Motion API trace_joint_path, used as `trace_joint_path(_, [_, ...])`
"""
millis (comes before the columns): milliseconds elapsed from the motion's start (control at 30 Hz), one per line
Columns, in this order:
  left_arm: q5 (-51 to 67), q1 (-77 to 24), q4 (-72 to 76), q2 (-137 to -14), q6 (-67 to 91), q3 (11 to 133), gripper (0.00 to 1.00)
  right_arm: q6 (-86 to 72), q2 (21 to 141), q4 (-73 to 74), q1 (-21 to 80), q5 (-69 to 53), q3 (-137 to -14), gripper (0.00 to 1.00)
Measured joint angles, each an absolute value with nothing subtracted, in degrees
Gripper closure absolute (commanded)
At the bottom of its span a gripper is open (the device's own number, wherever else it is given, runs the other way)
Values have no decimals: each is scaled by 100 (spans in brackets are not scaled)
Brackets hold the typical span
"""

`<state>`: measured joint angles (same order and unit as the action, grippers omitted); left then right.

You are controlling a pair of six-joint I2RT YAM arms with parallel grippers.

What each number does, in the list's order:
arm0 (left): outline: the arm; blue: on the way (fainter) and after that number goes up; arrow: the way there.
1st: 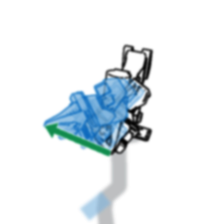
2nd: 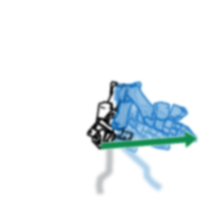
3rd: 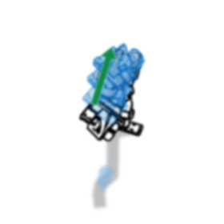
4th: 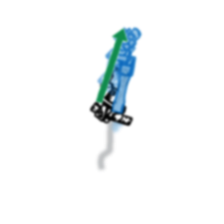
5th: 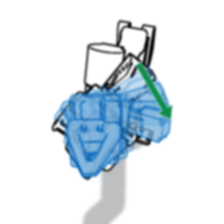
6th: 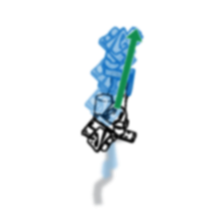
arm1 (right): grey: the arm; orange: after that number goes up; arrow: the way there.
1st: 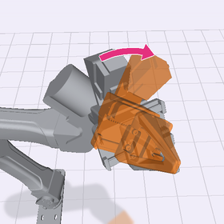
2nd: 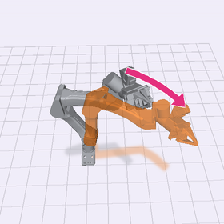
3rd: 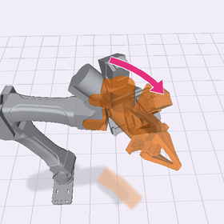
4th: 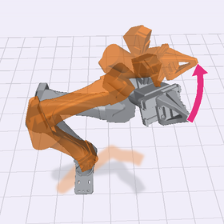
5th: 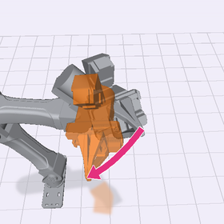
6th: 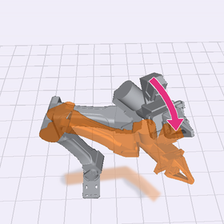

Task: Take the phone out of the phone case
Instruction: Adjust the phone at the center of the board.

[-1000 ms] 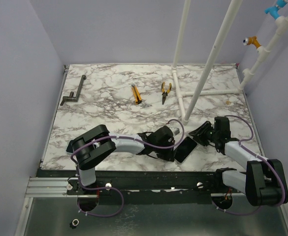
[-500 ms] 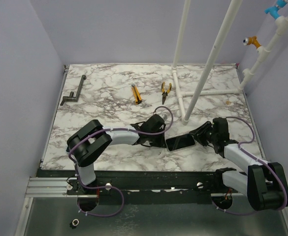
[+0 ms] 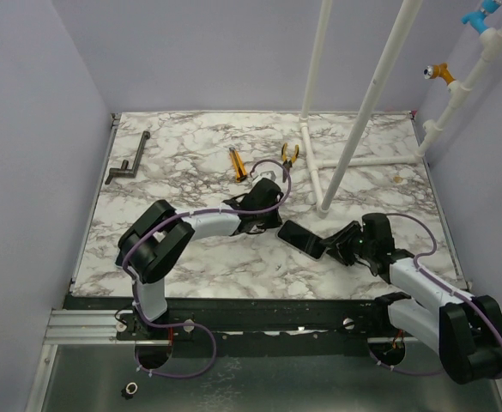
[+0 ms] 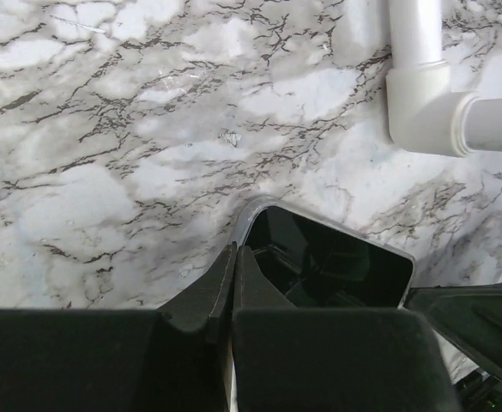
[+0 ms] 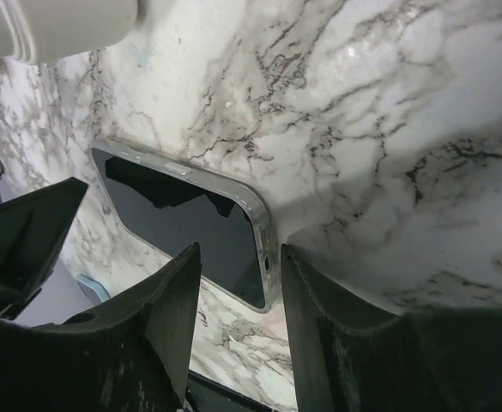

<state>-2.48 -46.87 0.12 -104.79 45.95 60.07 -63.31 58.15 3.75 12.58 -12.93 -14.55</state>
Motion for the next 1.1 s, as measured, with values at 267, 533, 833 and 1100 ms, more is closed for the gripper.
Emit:
trace_joint_path(267, [-449,-4740,73,-9336,4875,4974,100,-5933,6158,1144,1275,-801,-2058,54])
trace_joint_path(533, [-355,-4890,276,-8464,5216,3979,100,-5245,6923,591,1278,-766,-2427,56])
trace_joint_path(833, [104,-4915,639,-9231,5190,4257,100,-4995,6744,-67,1623,-1024,-2038,57])
trace_joint_path(1100, [285,-4915,764,-9666,5181,4462,100,-5387,6519,-158,2740,-888,-1815,57])
